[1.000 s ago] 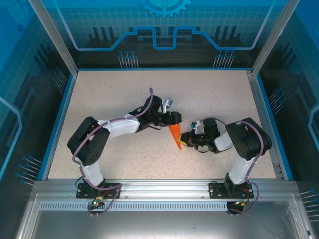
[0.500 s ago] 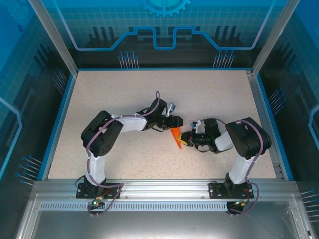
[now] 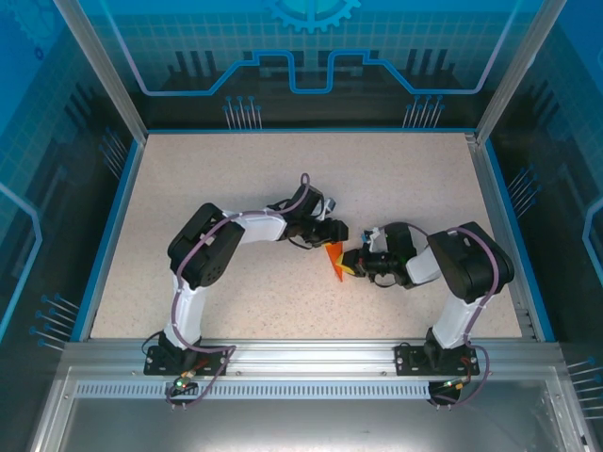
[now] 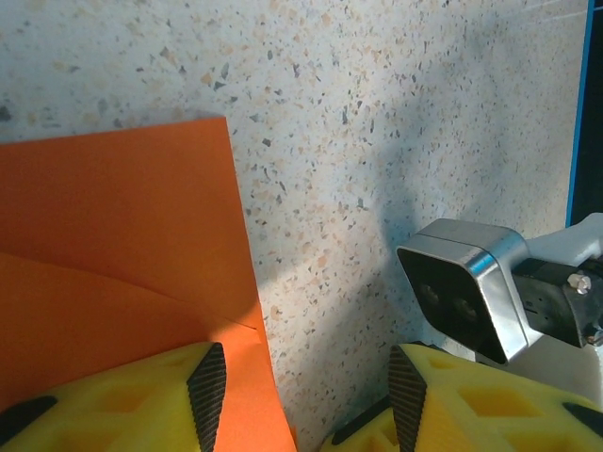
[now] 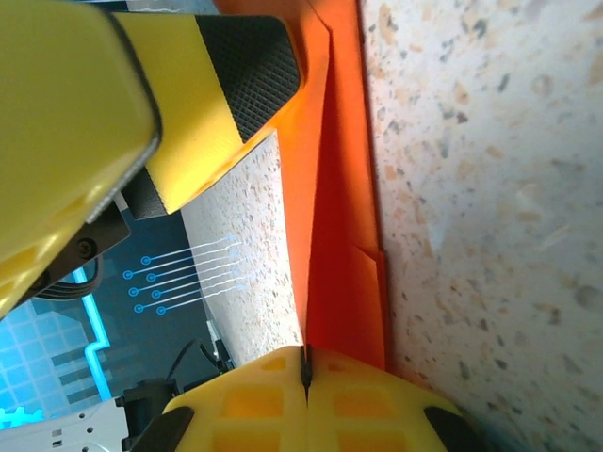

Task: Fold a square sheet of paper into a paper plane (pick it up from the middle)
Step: Fold the wing for the fifth time at the center of the table.

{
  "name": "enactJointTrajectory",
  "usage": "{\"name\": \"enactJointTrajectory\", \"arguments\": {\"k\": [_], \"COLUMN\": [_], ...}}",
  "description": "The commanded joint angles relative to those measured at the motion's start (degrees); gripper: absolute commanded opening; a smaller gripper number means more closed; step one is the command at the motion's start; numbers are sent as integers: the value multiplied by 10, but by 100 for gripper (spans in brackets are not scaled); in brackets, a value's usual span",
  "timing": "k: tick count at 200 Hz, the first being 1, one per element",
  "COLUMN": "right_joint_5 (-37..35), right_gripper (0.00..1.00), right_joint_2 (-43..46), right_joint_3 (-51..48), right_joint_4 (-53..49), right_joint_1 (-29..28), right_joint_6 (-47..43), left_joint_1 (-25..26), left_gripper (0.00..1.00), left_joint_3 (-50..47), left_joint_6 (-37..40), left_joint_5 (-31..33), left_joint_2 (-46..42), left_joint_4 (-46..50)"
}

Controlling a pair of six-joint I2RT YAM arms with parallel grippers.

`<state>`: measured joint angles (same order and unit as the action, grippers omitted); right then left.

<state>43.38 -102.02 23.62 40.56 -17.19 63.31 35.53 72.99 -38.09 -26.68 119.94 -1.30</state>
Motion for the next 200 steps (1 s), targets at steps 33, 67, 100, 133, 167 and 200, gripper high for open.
{"name": "enactJointTrajectory", "arguments": {"k": [33,67,100,133,167,200], "right_joint_5": [-81,-100,-106,-111,-122,-143], "right_gripper": [6,9,10,12,17,17], "right_joint_2": [46,89,95,98,110,113], "right_joint_3": [23,42,53,53,62,65], "right_joint_4": [-236,-323,-354,-359,-386,-413], "right_joint_1": [-16,-26,-36,-38,-45,-49], "right_joint_6": [-60,-96,-112,-117,-135,-147], "left_joint_1": [-2,1,4,5,4,5], "left_gripper": [52,52,52,52,52,52], "left_joint_3": [18,20,23,26,31,32], "left_joint_6": [46,47,45,48,50,50], "left_joint_5": [-16,-17,-20,-23,-25,-28], "left_joint_2": [32,35,38,37,38,40], "left_joint_4": [76,77,74,75,76,77]}}
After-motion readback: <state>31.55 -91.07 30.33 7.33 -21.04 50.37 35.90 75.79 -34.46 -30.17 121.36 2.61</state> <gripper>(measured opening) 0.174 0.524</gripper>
